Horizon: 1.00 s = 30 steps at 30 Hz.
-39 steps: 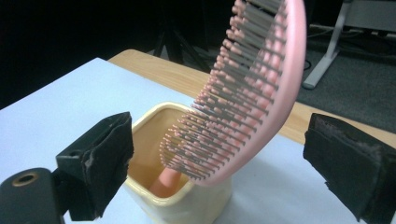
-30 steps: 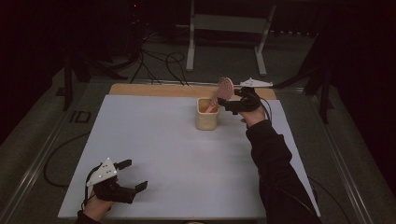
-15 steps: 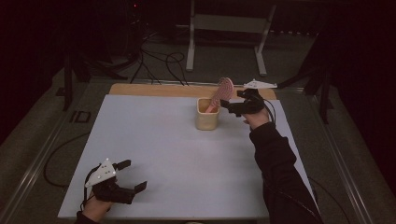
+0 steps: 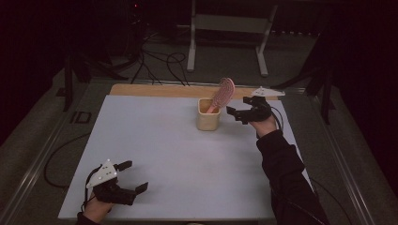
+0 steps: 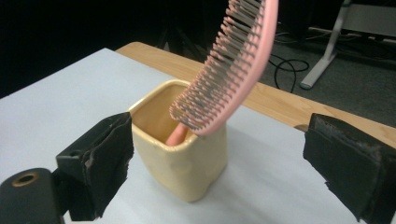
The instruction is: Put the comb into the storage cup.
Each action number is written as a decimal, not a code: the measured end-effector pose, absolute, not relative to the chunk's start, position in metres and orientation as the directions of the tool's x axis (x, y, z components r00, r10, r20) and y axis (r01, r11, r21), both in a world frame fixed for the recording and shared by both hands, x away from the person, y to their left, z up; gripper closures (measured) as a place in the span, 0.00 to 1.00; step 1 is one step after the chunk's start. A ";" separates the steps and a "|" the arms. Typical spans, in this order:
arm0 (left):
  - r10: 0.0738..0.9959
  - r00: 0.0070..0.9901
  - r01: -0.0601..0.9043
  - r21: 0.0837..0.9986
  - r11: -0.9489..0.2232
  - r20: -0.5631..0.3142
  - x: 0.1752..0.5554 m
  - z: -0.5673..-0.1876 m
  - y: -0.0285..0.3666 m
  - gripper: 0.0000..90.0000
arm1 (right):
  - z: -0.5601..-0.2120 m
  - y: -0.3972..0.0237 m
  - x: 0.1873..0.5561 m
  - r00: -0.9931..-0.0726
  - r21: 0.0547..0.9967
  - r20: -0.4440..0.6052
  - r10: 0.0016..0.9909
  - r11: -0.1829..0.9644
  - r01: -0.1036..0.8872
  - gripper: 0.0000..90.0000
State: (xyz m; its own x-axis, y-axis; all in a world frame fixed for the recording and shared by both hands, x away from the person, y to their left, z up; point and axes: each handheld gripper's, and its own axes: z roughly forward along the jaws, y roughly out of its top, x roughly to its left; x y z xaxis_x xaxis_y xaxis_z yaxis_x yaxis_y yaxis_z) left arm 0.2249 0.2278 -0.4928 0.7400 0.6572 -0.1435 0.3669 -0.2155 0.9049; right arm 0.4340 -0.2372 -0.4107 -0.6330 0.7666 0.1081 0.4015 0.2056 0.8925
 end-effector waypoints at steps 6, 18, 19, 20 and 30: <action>0.657 0.740 0.365 0.906 -0.216 -0.142 0.225 -0.492 0.228 0.00 | -0.416 -0.240 0.424 -0.639 0.893 0.114 0.761 0.203 0.402 0.09; 0.657 0.740 0.363 0.906 -0.216 -0.140 0.225 -0.492 0.228 0.00 | -0.433 -0.242 0.401 -0.654 0.896 0.137 0.744 0.188 0.401 0.09; 0.657 0.741 0.362 0.906 -0.217 -0.139 0.225 -0.492 0.228 0.00 | -0.435 -0.242 0.400 -0.654 0.896 0.138 0.744 0.188 0.402 0.09; 0.657 0.741 0.362 0.907 -0.216 -0.139 0.225 -0.492 0.228 0.00 | -0.436 -0.242 0.398 -0.657 0.895 0.136 0.742 0.192 0.402 0.09; 0.658 0.740 0.362 0.906 -0.217 -0.138 0.224 -0.492 0.228 0.00 | -0.450 -0.242 0.382 -0.674 0.893 0.147 0.723 0.196 0.405 0.09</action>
